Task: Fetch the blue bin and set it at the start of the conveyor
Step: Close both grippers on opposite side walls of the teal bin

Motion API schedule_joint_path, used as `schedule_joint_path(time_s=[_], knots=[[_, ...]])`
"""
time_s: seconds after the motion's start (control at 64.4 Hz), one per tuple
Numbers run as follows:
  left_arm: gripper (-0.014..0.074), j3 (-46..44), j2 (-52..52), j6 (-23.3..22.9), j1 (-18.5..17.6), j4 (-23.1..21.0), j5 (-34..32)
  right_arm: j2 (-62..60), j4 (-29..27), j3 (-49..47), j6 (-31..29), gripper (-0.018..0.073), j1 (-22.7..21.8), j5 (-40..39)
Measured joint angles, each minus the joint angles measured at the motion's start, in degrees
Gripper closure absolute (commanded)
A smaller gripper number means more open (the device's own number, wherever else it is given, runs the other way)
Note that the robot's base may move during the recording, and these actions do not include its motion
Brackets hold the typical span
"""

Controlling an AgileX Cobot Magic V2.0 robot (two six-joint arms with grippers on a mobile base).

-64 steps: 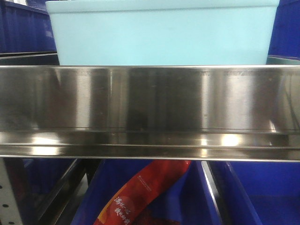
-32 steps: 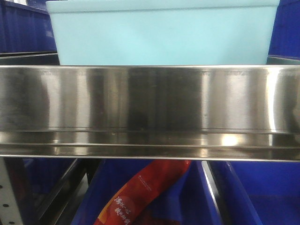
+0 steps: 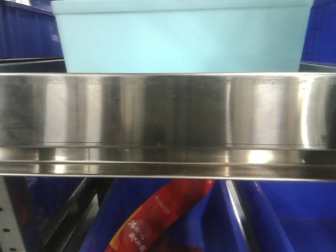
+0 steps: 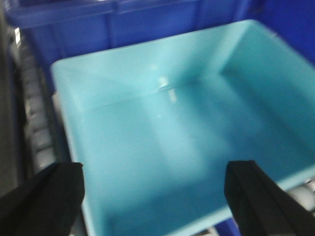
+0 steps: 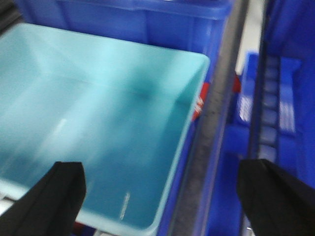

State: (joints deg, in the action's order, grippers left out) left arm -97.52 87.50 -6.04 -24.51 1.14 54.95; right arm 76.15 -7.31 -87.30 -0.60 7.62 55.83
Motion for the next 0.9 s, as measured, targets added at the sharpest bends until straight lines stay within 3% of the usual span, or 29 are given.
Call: schedule_joint_path(time_s=[0.202, 0.481, 0.574, 0.667, 0.745, 0.9], knots=[[0.0132, -8.7, 9.4, -1.4, 3.2, 2.7, 7.9, 10.7, 1.7, -8.6, 1.4, 0.0043, 0.0, 4.4], [0.0132, -9.3, 16.9, -1.6, 5.2, 3.4, 9.1, 21.1, 1.7, -9.2, 1.6, 0.0045, 0.0, 4.8], [0.0132, -9.3, 18.4, -1.6, 5.2, 3.4, 9.3, 23.7, 1.7, -9.2, 1.6, 0.0086, 0.0, 4.8], [0.015, -9.3, 19.1, -1.6, 5.2, 3.4, 9.4, 25.3, 1.7, -9.2, 1.6, 0.0197, 0.0, 4.8], [0.0212, -9.4, 19.6, -1.6, 5.2, 3.2, 10.1, 26.0, 1.7, -9.2, 1.6, 0.0356, 0.0, 4.8], [0.05, -9.4, 20.2, -1.6, 5.2, 3.2, 10.8, 26.1, 1.9, -9.3, 1.6, 0.0712, 0.0, 5.0]])
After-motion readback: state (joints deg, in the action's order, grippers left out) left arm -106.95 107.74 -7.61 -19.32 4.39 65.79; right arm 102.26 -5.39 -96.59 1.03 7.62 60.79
